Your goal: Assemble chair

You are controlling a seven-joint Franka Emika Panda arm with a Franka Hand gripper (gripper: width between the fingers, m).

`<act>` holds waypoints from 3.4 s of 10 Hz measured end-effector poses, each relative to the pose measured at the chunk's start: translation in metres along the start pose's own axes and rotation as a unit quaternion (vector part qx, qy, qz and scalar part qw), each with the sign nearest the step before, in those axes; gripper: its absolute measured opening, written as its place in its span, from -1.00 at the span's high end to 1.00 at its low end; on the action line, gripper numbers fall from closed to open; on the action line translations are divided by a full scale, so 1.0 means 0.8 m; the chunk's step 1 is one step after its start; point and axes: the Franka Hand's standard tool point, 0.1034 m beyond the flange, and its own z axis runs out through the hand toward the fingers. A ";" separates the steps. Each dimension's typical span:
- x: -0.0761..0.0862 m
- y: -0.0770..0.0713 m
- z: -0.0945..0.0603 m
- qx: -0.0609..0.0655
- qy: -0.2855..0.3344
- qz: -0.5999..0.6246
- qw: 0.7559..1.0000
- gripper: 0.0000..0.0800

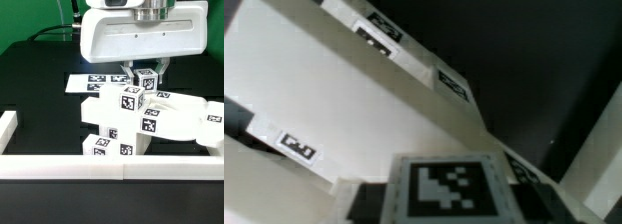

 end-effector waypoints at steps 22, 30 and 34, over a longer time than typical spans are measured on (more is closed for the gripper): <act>0.001 -0.005 0.000 0.008 -0.001 0.516 0.857 0.32; 0.001 -0.008 0.001 0.013 -0.005 0.566 0.824 -0.24; 0.001 -0.010 0.001 0.009 -0.003 0.435 0.900 -0.62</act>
Offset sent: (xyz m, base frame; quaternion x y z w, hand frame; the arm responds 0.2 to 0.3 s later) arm 0.0000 0.0000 0.0000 0.0000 0.0000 0.0000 1.0000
